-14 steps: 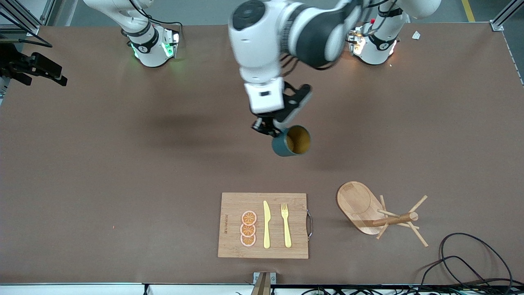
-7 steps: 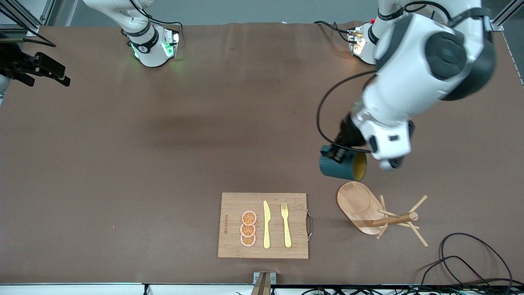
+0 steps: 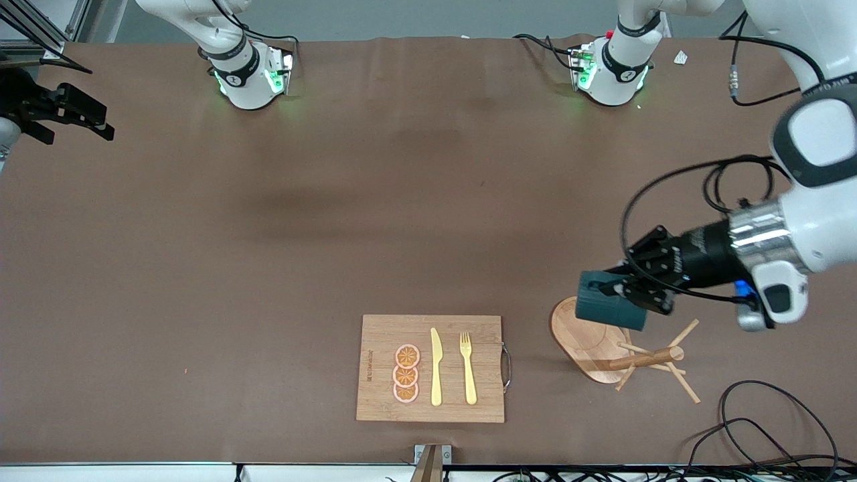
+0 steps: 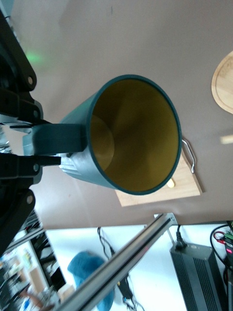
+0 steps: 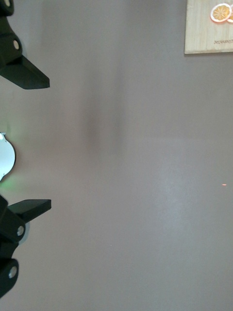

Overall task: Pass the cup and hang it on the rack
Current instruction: 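Lift the mug with the left gripper and carry it to the rack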

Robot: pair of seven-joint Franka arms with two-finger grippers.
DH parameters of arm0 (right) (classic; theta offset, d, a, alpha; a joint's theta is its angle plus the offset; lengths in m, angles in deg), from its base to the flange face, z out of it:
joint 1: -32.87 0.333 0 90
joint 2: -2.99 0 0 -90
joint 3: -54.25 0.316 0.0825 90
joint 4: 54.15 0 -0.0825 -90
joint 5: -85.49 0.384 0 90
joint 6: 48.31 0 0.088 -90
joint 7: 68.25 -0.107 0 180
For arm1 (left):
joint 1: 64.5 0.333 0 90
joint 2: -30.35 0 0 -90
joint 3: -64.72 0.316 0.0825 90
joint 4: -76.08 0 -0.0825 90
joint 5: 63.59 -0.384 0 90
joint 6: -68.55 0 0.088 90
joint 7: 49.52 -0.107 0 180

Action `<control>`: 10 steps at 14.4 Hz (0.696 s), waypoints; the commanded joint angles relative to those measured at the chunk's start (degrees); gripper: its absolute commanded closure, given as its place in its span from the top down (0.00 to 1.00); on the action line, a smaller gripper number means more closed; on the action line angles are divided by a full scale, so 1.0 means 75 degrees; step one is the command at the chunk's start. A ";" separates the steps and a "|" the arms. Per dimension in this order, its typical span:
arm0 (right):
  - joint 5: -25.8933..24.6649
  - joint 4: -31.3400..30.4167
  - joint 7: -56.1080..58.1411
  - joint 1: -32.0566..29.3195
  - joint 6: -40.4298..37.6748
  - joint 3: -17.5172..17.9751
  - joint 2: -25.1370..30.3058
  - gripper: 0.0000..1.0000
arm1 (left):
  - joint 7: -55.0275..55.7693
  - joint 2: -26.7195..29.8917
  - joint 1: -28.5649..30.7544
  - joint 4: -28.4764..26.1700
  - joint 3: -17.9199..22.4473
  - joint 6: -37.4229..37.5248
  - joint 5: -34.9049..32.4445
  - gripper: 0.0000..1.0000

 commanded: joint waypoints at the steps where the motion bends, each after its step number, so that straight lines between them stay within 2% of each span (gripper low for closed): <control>1: -0.0109 0.0057 0.0304 0.0066 -0.0019 -0.0049 0.0019 1.00 | -0.0143 -0.0316 0.0184 0.0062 -0.0092 0.0006 0.0600 0.00; 4: 0.0160 0.0045 0.0210 0.0031 -0.0008 -0.0072 0.0019 1.00 | -0.0739 -0.0727 0.0477 0.0062 -0.0092 0.0006 0.1795 0.00; 10: 0.0243 0.0162 -0.0001 -0.0004 -0.0078 -0.0072 0.0019 1.00 | -0.1174 -0.1055 0.0630 0.0027 -0.0092 0.0006 0.2172 0.00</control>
